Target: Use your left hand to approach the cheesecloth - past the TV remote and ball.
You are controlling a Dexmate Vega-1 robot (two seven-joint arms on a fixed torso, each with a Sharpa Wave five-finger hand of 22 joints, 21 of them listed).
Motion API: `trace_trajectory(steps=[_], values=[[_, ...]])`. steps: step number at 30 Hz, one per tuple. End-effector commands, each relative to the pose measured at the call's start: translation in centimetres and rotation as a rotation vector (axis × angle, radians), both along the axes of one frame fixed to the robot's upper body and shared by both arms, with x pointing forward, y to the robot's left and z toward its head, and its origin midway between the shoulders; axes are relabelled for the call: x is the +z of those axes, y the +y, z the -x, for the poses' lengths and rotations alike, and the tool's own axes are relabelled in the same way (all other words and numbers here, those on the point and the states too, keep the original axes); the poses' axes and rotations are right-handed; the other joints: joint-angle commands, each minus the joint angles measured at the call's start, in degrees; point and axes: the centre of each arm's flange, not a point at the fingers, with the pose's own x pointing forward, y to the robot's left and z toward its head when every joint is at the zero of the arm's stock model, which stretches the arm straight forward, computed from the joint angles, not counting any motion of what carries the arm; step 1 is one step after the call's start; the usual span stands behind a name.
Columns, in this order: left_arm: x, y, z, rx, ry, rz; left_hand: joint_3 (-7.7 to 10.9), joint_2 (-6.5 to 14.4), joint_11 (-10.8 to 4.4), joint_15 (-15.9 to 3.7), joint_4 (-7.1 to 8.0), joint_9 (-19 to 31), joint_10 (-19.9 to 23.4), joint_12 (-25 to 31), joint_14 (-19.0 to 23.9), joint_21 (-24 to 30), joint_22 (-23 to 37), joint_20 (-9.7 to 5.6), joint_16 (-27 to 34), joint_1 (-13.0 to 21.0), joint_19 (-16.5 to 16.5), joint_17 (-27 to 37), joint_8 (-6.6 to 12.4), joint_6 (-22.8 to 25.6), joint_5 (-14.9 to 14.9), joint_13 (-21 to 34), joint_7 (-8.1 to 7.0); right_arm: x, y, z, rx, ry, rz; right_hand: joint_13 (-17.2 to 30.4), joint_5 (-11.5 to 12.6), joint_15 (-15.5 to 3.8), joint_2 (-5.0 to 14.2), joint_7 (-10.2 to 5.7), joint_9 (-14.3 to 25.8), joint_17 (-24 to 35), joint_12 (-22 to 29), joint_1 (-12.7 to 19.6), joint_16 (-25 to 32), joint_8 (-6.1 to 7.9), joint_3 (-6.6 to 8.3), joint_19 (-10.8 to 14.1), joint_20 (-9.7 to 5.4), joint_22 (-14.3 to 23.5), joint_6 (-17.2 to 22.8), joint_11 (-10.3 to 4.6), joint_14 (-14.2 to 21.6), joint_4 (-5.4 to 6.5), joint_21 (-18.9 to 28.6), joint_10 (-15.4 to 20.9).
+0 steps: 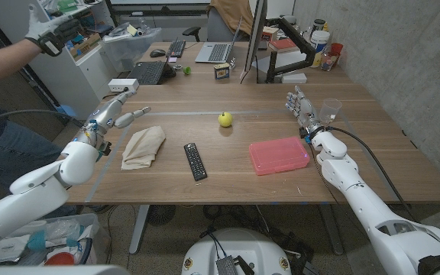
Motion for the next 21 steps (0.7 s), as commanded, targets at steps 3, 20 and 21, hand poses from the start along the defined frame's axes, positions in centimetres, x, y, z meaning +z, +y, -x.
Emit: trace_trajectory(steps=[3, 20, 21], values=[[0.1, 0.0, -1.2, 0.076, 0.003, -0.073, -0.43, 0.0, -0.52, -0.06, -0.09, 0.3, 0.6, 0.6, 0.7, 0.0, 0.2, -0.39, 0.5, 0.6, 0.1, 0.3, 0.28, 0.9, -0.2, 0.2, -0.09, 0.3, -0.2, -0.1, -0.007, -0.008, -0.007, 0.4, 0.3, 0.04, 0.48, 0.06, 0.3, 0.2, -0.3, 0.2, 0.1, -0.27, -0.13, 0.4, 0.11, 0.3, 0.4, 0.14, 0.7, -0.10, 0.0, 0.6], [0.1, -1.1, -2.8, 0.136, 0.063, -0.146, -0.60, 0.1, -1.09, -0.18, -0.08, 0.3, 0.7, 0.6, 1.1, -0.1, 0.2, -0.38, 0.5, 0.8, 0.1, 0.3, 0.37, 1.5, -0.2, 0.2, -0.43, 0.1, -0.8, -0.8, -0.008, -0.005, -0.022, 0.4, 0.3, 0.05, 0.52, 0.10, 0.3, 0.2, -0.4, 0.2, 0.1, -0.27, -0.19, 0.4, 0.12, 0.3, 0.5, 0.09, 0.7, -0.14, 0.0, 0.6], [0.1, -1.2, -2.9, 0.138, 0.065, -0.149, -0.62, 0.1, -1.04, -0.20, -0.07, 0.3, 0.9, 0.7, 1.1, -0.1, 0.2, -0.42, 0.5, 0.8, 0.1, 0.3, 0.40, 1.6, -0.1, 0.2, -0.50, 0.1, -0.8, -0.8, -0.008, -0.005, -0.023, 0.4, 0.3, 0.03, 0.53, 0.07, 0.3, 0.2, -0.3, 0.2, 0.1, -0.27, -0.20, 0.4, 0.14, 0.3, 0.5, 0.06, 0.7, -0.14, 0.0, 0.7]])
